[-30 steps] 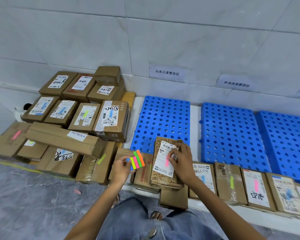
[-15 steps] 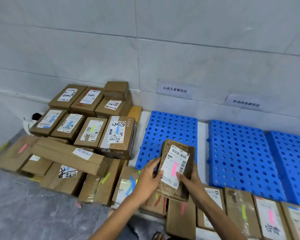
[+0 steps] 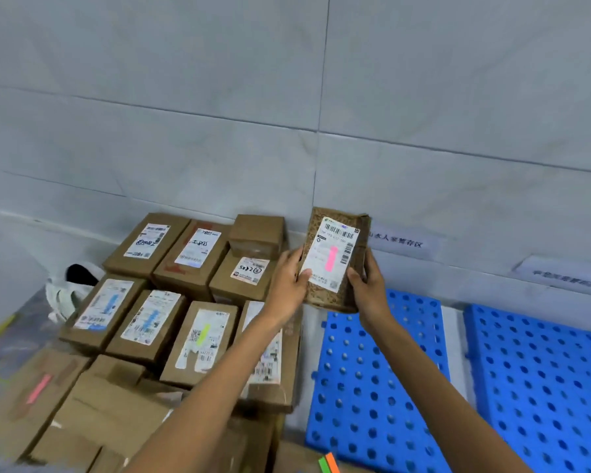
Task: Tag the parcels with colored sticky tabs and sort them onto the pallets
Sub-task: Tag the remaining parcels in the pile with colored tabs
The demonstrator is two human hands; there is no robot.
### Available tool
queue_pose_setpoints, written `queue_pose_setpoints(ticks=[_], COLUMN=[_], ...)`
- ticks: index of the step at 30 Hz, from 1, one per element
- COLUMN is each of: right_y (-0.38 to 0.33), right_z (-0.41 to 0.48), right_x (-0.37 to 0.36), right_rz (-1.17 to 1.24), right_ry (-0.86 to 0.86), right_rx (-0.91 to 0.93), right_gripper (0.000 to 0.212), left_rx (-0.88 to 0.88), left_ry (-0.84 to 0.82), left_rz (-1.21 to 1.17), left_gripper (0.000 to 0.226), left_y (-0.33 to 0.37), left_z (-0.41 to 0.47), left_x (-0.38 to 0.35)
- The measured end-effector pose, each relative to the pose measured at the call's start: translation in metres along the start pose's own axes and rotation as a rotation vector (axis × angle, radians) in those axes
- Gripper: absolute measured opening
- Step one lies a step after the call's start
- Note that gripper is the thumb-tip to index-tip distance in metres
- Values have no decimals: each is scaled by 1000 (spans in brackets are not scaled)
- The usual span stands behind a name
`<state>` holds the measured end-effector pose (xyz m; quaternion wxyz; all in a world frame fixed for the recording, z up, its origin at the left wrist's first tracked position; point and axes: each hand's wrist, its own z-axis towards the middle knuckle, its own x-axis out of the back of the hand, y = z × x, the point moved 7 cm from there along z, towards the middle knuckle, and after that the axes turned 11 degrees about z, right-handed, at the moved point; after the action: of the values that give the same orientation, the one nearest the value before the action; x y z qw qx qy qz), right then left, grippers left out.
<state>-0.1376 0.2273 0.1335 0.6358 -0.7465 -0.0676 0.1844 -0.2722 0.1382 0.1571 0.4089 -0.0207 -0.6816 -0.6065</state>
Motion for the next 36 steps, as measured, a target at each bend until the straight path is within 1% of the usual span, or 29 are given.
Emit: queue_pose_setpoints(ticks=[3, 6, 8, 9, 10, 11, 13, 14, 15, 16, 17, 18, 19, 20, 22, 23, 24, 27, 29, 32, 34, 36], right_y=[26, 63, 91, 104, 112, 123, 135, 135, 130, 118, 106, 93, 85, 81, 81, 79, 74, 50, 29, -7, -33, -45], right_z=[42, 70, 83, 88, 90, 95, 102, 106, 110, 115, 120, 122, 123, 125, 125, 124, 123, 109, 93, 56, 25, -5], right_x=[-23, -28, -28, -30, -33, -37, -45, -49, -53, -60, -69, -82, -100, -119, -152, -160, -163, -147, -128, -93, -63, -33], right_rz=[-106, -184, -200, -209, -238, -298, -454, -507, -583, -671, -739, -753, -729, -673, -489, -392, -324, -238, -194, -124, -106, -97], right_ry=[39, 102, 144, 133, 97, 50, -42, -73, -84, -78, -66, -84, -138, -214, -320, -312, -267, -139, -119, -115, -115, -112], right_rx=[-35, -108, -206, -247, -280, -312, -359, -350, -287, -173, -42, 56, 91, 66, -77, -101, -85, 41, 102, 185, 258, 269], right_gripper=[54, 53, 53, 54, 56, 57, 54, 51, 47, 42, 38, 37, 39, 42, 45, 44, 43, 45, 47, 45, 44, 45], left_rx=[31, 40, 2, -32, -65, -84, -52, -1, 74, 174, 264, 321, 342, 334, 318, 312, 302, 223, 152, 58, 12, -20], left_ry=[-67, -191, -220, -184, -92, 47, 344, 427, 443, 393, 297, 198, 119, 78, 59, 70, 81, 110, 150, 167, 147, 112], left_rz=[212, 240, 261, 262, 254, 239, 218, 236, 256, 246, 199, 125, 56, 2, -73, -106, -129, -172, -147, -117, -119, -127], left_gripper=[52, 54, 53, 50, 47, 45, 44, 43, 43, 46, 52, 57, 58, 54, 44, 42, 44, 54, 56, 52, 52, 54], left_y=[-32, -63, -84, -91, -95, -100, -115, -127, -140, -157, -172, -183, -187, -189, -187, -184, -180, -152, -126, -82, -50, -24], left_z=[45, 71, 84, 90, 94, 101, 112, 119, 127, 136, 142, 145, 145, 145, 140, 137, 134, 123, 113, 86, 58, 27], left_x=[-4, -18, -21, -15, -2, 16, 58, 74, 83, 86, 82, 76, 69, 64, 61, 61, 63, 74, 85, 91, 84, 72])
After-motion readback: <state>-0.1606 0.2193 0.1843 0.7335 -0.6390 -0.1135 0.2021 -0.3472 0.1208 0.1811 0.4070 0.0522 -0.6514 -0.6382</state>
